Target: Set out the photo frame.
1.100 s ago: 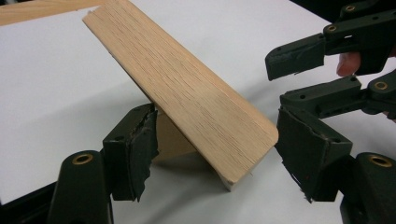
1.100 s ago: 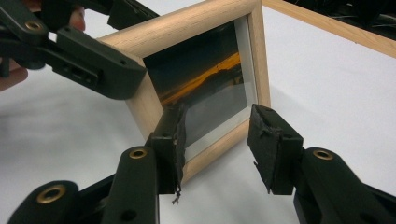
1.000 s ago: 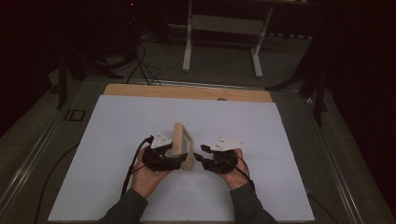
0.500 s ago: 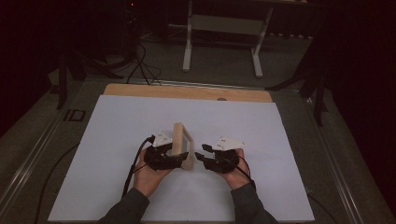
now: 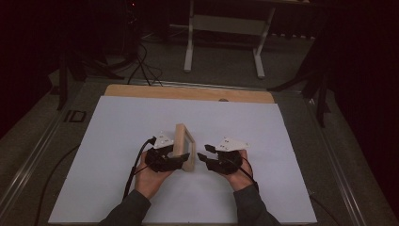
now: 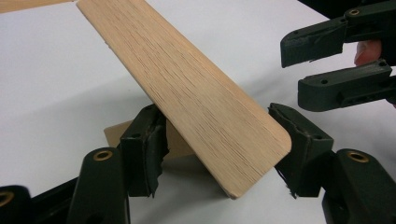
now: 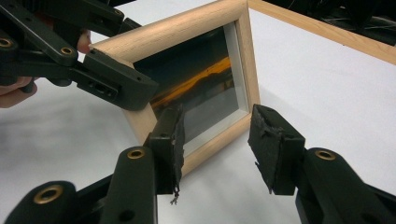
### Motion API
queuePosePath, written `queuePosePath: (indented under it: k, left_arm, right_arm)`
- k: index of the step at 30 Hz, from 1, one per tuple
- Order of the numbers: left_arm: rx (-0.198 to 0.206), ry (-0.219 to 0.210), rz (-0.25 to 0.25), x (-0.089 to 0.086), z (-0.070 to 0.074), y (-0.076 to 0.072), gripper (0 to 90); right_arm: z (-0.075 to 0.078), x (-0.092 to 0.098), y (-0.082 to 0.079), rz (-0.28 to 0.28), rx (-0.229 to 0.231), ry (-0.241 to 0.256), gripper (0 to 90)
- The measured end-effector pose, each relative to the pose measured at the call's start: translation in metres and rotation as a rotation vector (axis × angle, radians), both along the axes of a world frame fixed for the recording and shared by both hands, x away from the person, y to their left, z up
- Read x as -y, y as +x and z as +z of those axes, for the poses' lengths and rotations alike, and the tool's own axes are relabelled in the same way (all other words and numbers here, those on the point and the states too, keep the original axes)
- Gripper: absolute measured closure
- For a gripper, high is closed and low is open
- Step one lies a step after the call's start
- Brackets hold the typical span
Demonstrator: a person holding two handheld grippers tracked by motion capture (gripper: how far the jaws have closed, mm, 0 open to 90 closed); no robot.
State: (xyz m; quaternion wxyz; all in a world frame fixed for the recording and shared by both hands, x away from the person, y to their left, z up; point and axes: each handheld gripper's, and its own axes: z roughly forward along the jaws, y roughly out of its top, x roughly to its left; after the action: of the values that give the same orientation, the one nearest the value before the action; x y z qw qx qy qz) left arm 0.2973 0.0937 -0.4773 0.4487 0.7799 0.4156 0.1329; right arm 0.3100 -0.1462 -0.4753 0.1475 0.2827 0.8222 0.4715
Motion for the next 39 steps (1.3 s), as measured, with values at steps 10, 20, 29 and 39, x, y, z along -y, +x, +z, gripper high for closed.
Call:
queuePosePath:
  k: [10, 20, 29, 39]
  left_arm:
    - [0.004, 0.0, -0.009, 0.0, 0.001, -0.001, 45.1]
    - [0.016, 0.007, -0.018, 0.001, 0.002, -0.003, 53.2]
    - [0.036, 0.037, -0.024, 0.002, 0.003, -0.005, 60.5]
    - [0.051, 0.055, -0.039, 0.003, 0.003, -0.006, 60.8]
  right_arm:
    - [0.001, 0.002, 0.001, -0.005, 0.003, 0.006, 54.4]
    - [0.005, 0.007, 0.001, -0.019, 0.012, 0.017, 54.2]
    - [0.008, 0.012, 0.001, -0.037, 0.026, 0.035, 54.3]
    - [0.011, 0.015, 0.002, -0.052, 0.037, 0.05, 54.3]
